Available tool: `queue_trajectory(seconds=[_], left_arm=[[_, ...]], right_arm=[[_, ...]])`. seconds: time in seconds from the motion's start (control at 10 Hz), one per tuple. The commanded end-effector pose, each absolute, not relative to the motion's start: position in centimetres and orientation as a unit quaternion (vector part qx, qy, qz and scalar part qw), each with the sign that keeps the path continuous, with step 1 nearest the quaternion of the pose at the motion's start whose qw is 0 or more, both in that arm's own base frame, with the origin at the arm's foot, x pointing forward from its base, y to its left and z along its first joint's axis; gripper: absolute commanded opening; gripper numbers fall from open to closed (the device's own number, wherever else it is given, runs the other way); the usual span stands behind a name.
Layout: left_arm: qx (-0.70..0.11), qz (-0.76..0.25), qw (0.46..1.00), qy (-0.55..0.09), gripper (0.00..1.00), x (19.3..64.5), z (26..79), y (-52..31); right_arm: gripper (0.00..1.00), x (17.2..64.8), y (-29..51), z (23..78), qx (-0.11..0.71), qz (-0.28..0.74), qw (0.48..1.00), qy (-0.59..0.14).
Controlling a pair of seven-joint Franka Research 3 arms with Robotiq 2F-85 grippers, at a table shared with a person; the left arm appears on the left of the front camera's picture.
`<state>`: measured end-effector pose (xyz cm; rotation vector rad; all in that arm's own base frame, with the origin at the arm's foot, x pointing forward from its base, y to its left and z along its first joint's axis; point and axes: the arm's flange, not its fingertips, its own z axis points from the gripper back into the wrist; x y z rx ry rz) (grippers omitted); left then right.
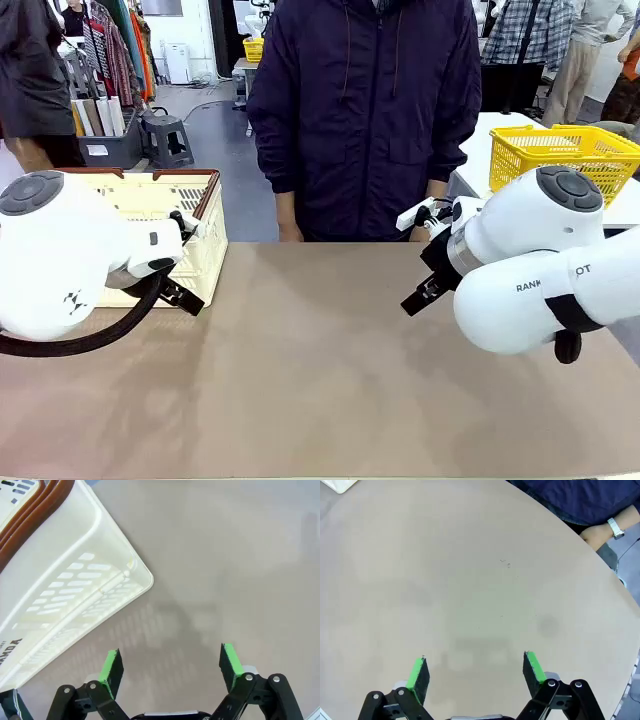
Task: Place the drinks into the Shopping basket.
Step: Pick up one drink and place it into the Shopping basket.
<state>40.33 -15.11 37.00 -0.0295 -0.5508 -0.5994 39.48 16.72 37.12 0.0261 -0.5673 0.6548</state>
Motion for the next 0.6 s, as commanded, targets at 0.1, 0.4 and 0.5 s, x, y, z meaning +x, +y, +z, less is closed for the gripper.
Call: queue_trajectory(seconds=[0.1,0.4,0.5], left_arm=[[-0.014,-0.291,0.918,-0.268,1.0,40.33,37.01,-15.11],[-0.014,-0.291,0.918,-0.268,1.0,40.33,37.01,-15.11],[-0.014,-0.291,0.918,-0.268,1.0,40.33,37.01,-15.11]], right_arm=[[1.0,39.48,16.72,37.12,0.013,0.317,0.908,-0.275],[1.0,39.48,16.72,37.12,0.013,0.317,0.908,-0.275],[1.0,39.48,16.72,37.12,0.013,0.317,0.908,-0.275]])
